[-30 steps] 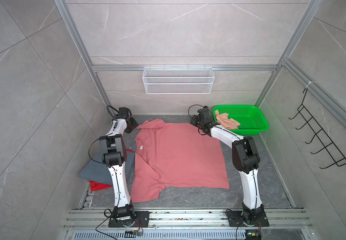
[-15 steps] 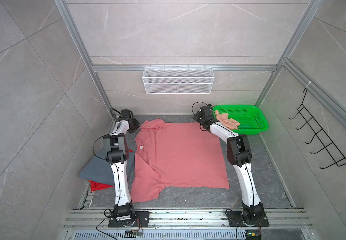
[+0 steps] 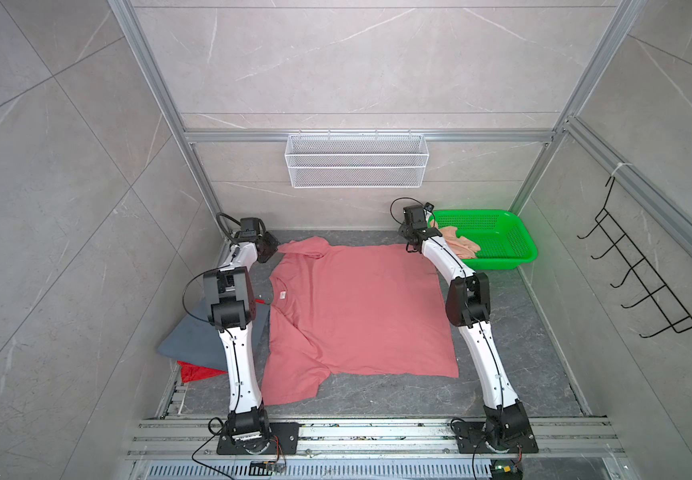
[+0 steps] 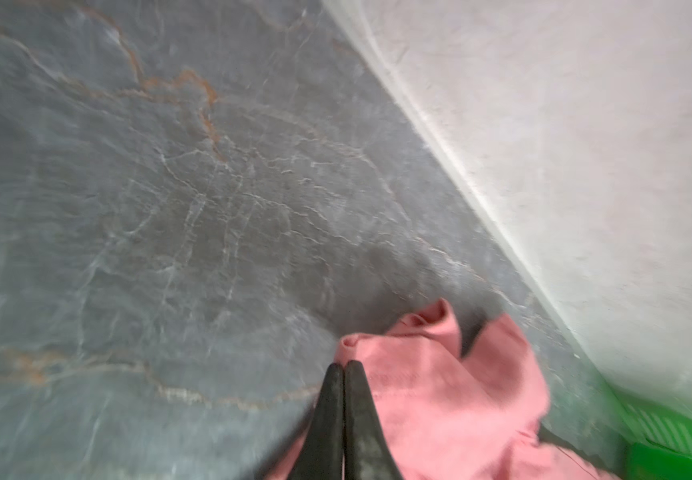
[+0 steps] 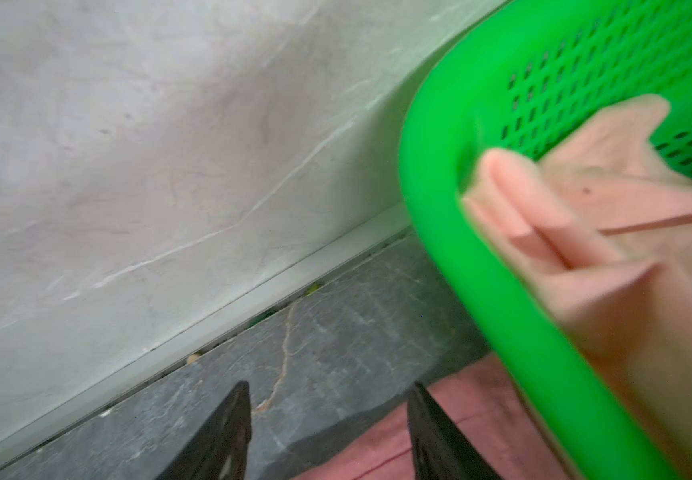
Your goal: Fold and stack the t-shirts
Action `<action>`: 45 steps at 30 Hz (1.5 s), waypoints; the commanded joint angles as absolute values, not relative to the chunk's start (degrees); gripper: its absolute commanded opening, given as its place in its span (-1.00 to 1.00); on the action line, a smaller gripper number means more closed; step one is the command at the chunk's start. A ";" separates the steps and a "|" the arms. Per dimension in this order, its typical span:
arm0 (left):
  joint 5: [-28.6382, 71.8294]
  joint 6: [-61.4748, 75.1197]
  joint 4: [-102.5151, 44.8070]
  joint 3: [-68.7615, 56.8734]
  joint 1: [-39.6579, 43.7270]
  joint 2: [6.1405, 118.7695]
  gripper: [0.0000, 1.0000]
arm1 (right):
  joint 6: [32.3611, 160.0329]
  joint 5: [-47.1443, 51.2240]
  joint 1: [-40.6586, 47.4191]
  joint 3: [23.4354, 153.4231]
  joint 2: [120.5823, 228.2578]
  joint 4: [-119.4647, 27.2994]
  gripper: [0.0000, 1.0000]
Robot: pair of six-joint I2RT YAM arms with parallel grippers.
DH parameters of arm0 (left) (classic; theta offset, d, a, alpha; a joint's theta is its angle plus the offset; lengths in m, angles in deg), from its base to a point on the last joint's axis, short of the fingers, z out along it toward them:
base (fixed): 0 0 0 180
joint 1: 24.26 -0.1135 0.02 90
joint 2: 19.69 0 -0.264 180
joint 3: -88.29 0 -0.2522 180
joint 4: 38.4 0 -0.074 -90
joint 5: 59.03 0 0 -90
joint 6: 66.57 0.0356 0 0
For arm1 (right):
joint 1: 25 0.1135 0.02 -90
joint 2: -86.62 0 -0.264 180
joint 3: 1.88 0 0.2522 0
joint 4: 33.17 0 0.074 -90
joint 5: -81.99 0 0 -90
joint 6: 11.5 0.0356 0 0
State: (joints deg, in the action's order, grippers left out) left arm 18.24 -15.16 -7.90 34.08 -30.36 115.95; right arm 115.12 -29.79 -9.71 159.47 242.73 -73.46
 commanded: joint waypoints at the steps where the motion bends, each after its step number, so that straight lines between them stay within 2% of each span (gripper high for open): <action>1: 15.88 -13.38 -11.97 33.42 -30.41 108.79 -1.00 | 114.83 -35.60 -10.21 163.47 245.20 -82.41 0.22; 15: 12.79 -12.61 -13.84 31.11 -30.00 107.01 -1.00 | 116.48 -41.36 -11.47 166.05 246.64 -92.84 0.27; 21: 11.74 -12.61 -15.08 30.25 -29.71 106.03 -1.00 | 117.18 -32.07 -11.53 170.28 248.16 -97.81 0.29; 26: 10.97 -13.11 -16.21 28.98 -29.70 105.08 -1.00 | 116.72 -31.24 -11.04 168.57 245.78 -95.33 0.36; 31: 9.58 -13.95 -17.49 27.97 -29.70 104.31 -1.00 | 119.30 -28.38 -13.41 172.35 248.87 -97.97 0.43; 40: 7.77 -13.96 -20.42 26.33 -29.74 102.12 -1.00 | 116.79 -22.11 -14.90 168.65 250.25 -92.31 0.43; 43: 7.80 -14.01 -21.29 25.73 -29.70 101.59 -1.00 | 116.56 -22.95 -14.90 169.33 250.56 -92.00 0.39; 45: 7.79 -14.01 -21.21 25.64 -29.75 101.43 -1.00 | 117.37 -27.24 -14.87 169.34 249.99 -92.71 0.39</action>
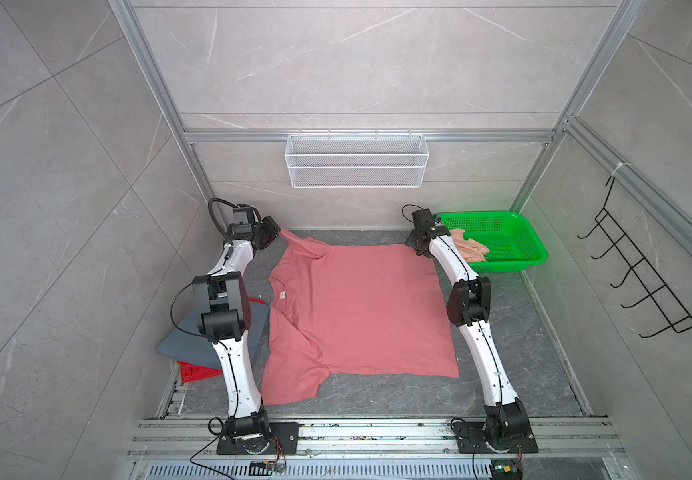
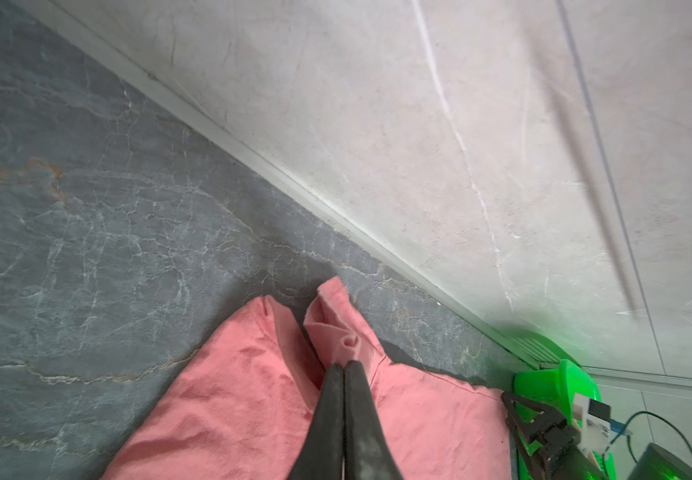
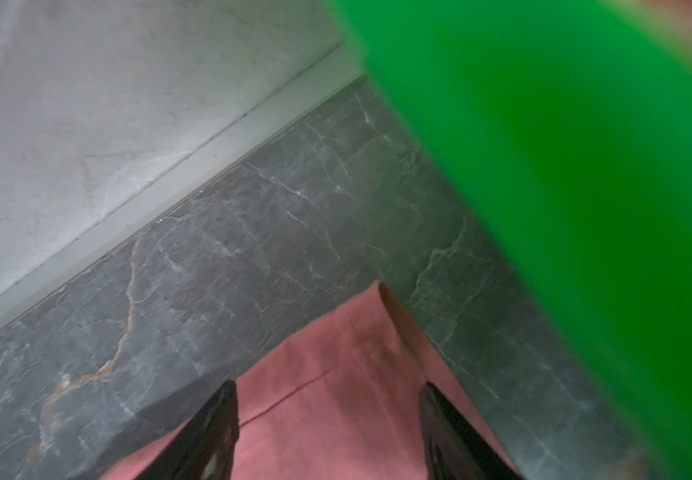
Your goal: Fold and stack the t-shirts
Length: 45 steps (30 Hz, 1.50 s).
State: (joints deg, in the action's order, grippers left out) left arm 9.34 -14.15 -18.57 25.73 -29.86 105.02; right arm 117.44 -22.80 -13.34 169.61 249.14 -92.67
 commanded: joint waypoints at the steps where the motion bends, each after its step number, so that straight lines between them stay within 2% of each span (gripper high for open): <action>1: 7.70 -14.01 -21.21 25.50 -29.72 101.41 -1.00 | 117.60 -29.35 -14.90 169.29 249.72 -92.98 0.40; 3: 7.57 -14.02 -21.28 25.17 -29.70 101.29 -1.00 | 117.03 -31.05 -14.96 168.05 248.99 -91.19 0.41; 7: 7.72 -13.61 -21.45 24.75 -29.70 100.96 -1.00 | 118.20 -27.61 -15.77 170.57 250.90 -91.57 0.41; 13: 4.90 -12.71 -23.82 24.31 -29.71 99.45 -1.00 | 119.13 -17.16 -16.84 171.59 253.13 -92.99 0.32; 16: 2.62 -12.97 -25.83 23.52 -29.75 98.35 -1.00 | 118.75 -14.67 -16.47 170.61 252.91 -93.15 0.12; 18: 1.83 -13.30 -26.99 22.73 -29.71 97.35 -1.00 | 118.87 -14.55 -16.31 169.85 252.51 -93.16 -0.28; 19: 1.79 -13.29 -27.17 22.41 -29.71 96.92 -1.00 | 118.93 -14.69 -16.28 169.60 252.35 -93.10 -0.40; 21: 1.86 -12.99 -27.20 21.93 -29.70 96.01 -1.00 | 119.01 -15.25 -16.30 169.83 252.31 -93.48 -0.49; 29: 1.95 -12.80 -26.92 20.97 -29.78 94.83 -1.00 | 117.14 -18.98 -13.37 171.01 251.85 -99.93 -0.49; 38: 1.89 -13.05 -26.73 19.58 -29.79 93.44 -1.00 | 112.14 -24.29 -7.94 166.59 248.11 -102.35 -0.20; 45: 1.95 -12.89 -26.39 18.42 -29.95 91.80 -1.00 | 112.03 -24.96 -5.17 164.23 244.07 -104.88 -0.20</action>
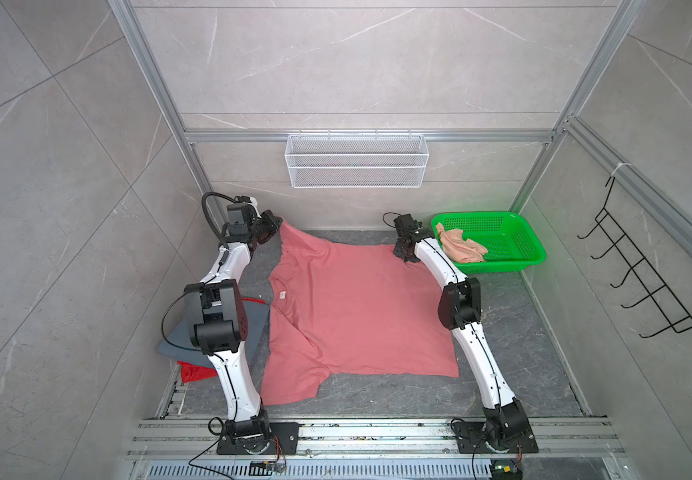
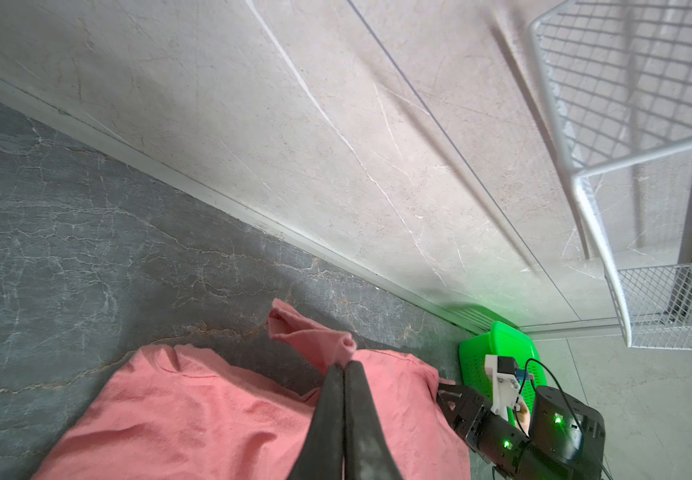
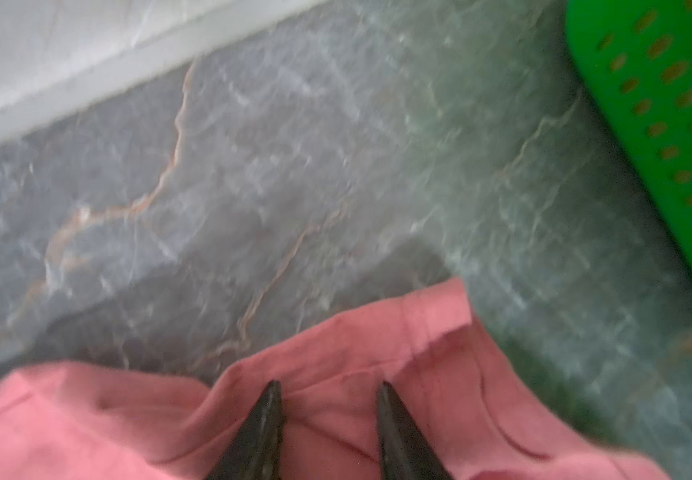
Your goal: Fold and stack the t-shirts
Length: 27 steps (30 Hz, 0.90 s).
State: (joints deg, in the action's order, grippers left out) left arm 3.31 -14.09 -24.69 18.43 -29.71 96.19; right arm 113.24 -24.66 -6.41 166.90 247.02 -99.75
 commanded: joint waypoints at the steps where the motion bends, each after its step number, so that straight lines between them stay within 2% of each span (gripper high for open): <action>1: 2.01 -12.91 -26.29 18.40 -29.97 91.63 -1.00 | 111.74 -24.44 -4.82 163.32 243.16 -104.23 -0.19; 4: 1.92 -13.09 -26.31 18.09 -30.32 91.17 -1.00 | 112.53 -24.27 -4.48 162.17 241.44 -103.22 -0.11; 6: 1.86 -12.98 -26.17 17.86 -30.56 90.82 -1.00 | 113.11 -27.33 -4.66 163.80 241.30 -104.00 0.09; 11: 1.87 -12.55 -25.88 16.93 -31.26 90.00 -1.00 | 112.00 -32.94 -5.31 169.53 242.16 -103.93 0.24; 20: 1.62 -12.08 -25.78 16.91 -31.46 90.53 -1.00 | 112.26 -33.31 -7.54 172.63 246.47 -96.00 0.26; 27: 1.55 -10.90 -25.25 16.94 -31.46 90.18 -1.00 | 112.98 -29.28 -9.10 172.25 249.22 -88.90 0.31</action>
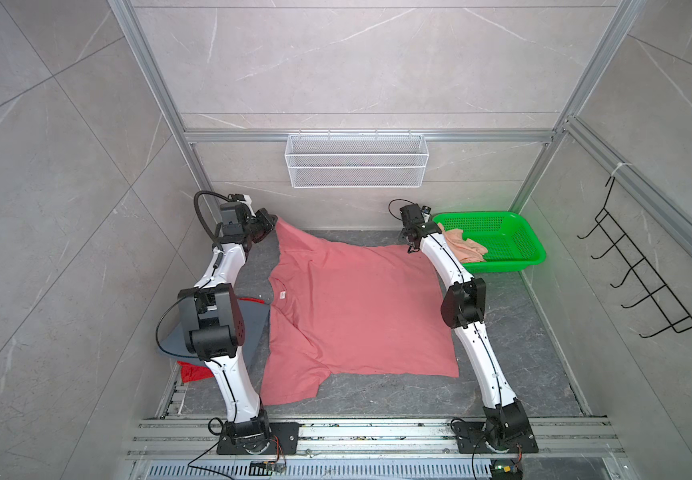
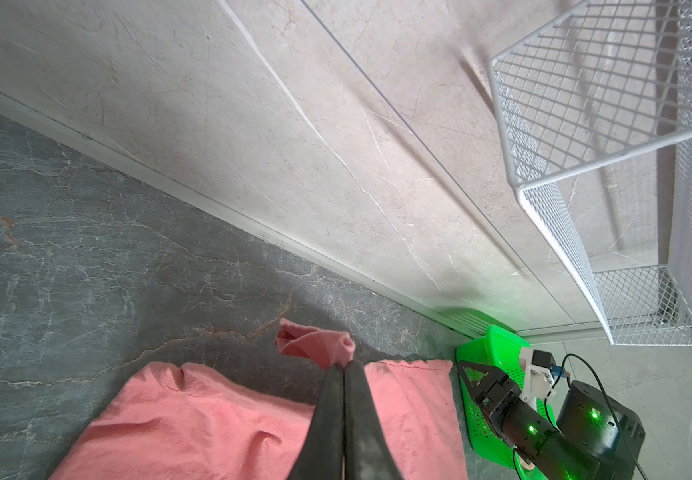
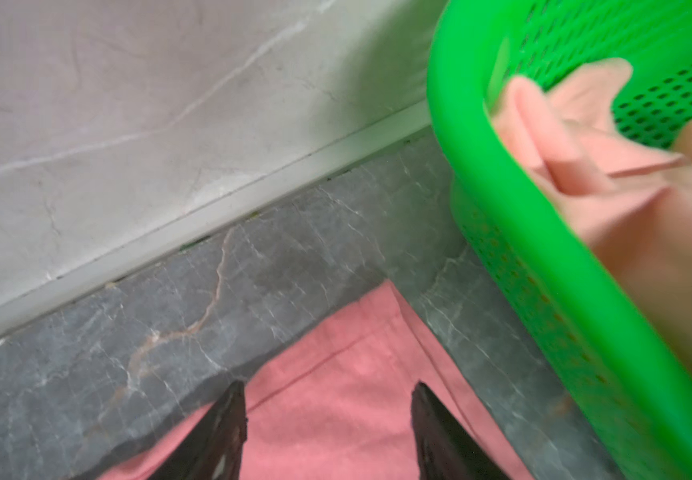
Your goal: Fold and stack the t-shirts
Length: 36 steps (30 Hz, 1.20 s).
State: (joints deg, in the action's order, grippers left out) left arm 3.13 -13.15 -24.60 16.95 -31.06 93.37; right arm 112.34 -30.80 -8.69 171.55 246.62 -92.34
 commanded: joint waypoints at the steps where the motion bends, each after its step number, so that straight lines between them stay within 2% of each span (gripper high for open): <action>1: 1.49 -10.85 -25.17 16.82 -31.49 90.01 -1.00 | 113.50 -28.72 -9.34 172.15 249.72 -88.35 0.31; 12: -4.57 -9.52 -31.19 12.40 -31.47 83.43 -1.00 | 121.39 -24.43 -10.06 172.48 252.07 -99.40 0.33; 20: 3.27 -5.47 -24.72 8.97 -32.37 74.18 -1.00 | 123.33 -22.83 -9.29 171.95 252.47 -108.29 0.29; 25: 3.23 -7.15 -26.39 4.89 -34.09 70.64 -1.00 | 124.76 -20.54 -8.10 167.69 251.59 -111.80 0.28; 36: 7.09 -6.28 -23.85 -4.58 -34.19 64.80 -1.00 | 126.09 -21.28 -5.13 169.11 252.74 -116.32 0.23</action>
